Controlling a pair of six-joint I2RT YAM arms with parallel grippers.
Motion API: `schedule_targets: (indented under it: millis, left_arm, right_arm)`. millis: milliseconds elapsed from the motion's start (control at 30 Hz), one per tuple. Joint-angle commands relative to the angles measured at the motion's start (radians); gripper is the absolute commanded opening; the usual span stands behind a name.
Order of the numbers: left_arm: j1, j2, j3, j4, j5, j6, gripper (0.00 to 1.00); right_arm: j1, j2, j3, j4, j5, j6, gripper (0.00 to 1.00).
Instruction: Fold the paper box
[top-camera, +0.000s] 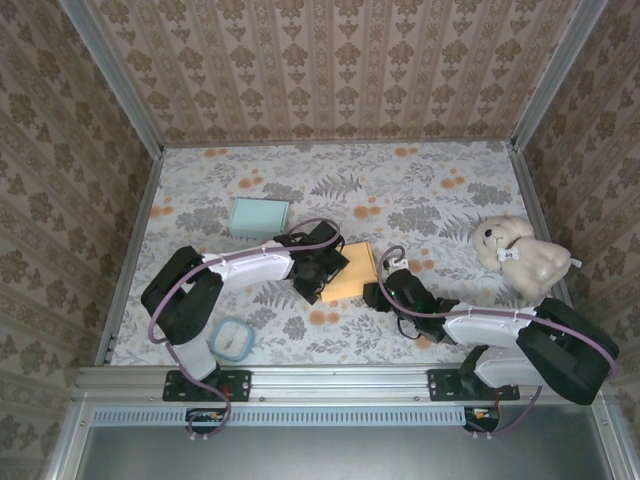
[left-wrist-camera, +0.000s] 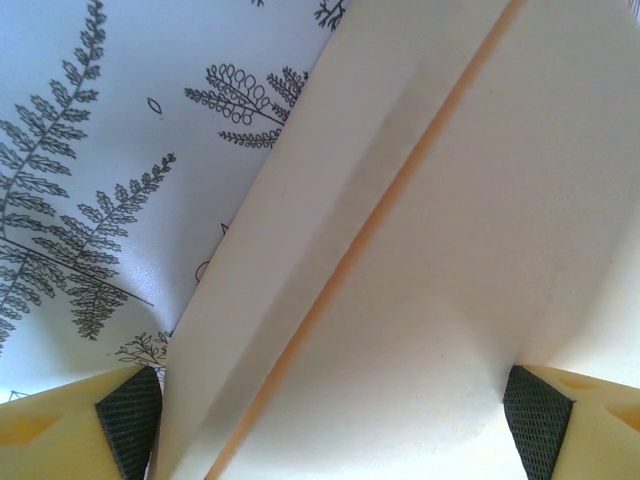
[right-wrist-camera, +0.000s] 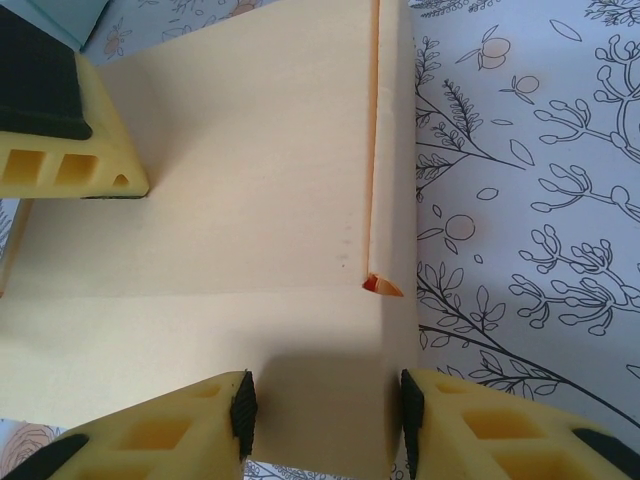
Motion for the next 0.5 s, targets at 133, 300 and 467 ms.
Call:
schedule_targets:
  millis: [133, 300, 467]
  left_arm:
    - [0.007, 0.029, -0.021, -0.08, 0.002, 0.0, 0.9]
    - [0.008, 0.028, -0.019, -0.085, 0.0, 0.0, 0.9]
    - [0.008, 0.03, -0.016, -0.086, 0.0, 0.002, 0.9]
  right_arm:
    - [0.006, -0.006, 0.017, 0.036, -0.067, -0.004, 0.43]
    - [0.007, -0.008, 0.018, 0.042, -0.077, -0.002, 0.43]
    - [0.006, -0.001, 0.017, 0.035, -0.033, -0.021, 0.43]
